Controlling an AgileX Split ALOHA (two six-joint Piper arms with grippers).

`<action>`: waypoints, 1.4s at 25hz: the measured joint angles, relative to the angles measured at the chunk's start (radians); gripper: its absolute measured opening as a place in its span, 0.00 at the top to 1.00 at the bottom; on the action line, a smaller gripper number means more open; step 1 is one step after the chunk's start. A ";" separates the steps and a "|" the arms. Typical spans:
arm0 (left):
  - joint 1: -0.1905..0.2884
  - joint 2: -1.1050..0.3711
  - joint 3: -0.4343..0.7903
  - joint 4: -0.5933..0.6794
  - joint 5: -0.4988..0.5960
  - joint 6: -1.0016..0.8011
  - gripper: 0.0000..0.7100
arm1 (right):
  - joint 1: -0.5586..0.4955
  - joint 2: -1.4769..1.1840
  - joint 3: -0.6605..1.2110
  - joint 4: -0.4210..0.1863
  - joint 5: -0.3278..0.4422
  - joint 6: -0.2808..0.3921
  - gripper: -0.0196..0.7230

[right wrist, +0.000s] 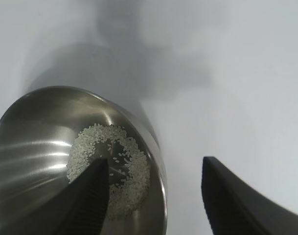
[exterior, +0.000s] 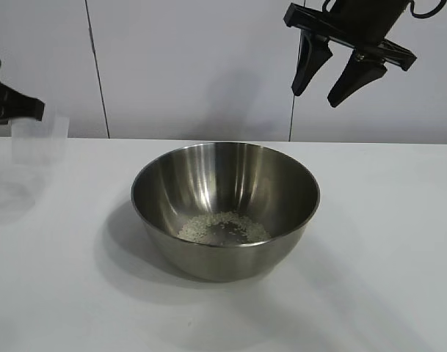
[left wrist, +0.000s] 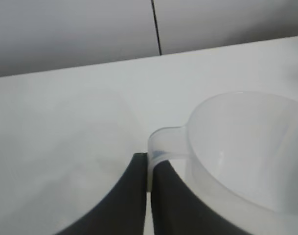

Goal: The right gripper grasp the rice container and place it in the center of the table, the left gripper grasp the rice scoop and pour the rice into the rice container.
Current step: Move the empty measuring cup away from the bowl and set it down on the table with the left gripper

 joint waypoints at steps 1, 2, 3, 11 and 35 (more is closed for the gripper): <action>-0.004 0.014 0.020 0.071 -0.051 -0.102 0.99 | 0.000 0.000 0.000 0.000 0.000 0.000 0.45; -0.006 0.030 0.036 0.159 -0.101 -0.222 0.99 | 0.000 0.000 0.000 0.000 0.000 0.000 0.45; -0.007 0.045 0.054 0.243 -0.143 -0.316 0.99 | 0.000 0.000 0.000 0.000 0.000 0.000 0.45; -0.007 0.230 0.178 0.573 -0.500 -0.676 0.99 | 0.000 0.000 0.000 0.001 -0.001 0.000 0.45; -0.007 0.329 0.199 0.660 -0.501 -0.631 0.78 | 0.000 0.000 0.000 0.003 -0.002 -0.002 0.45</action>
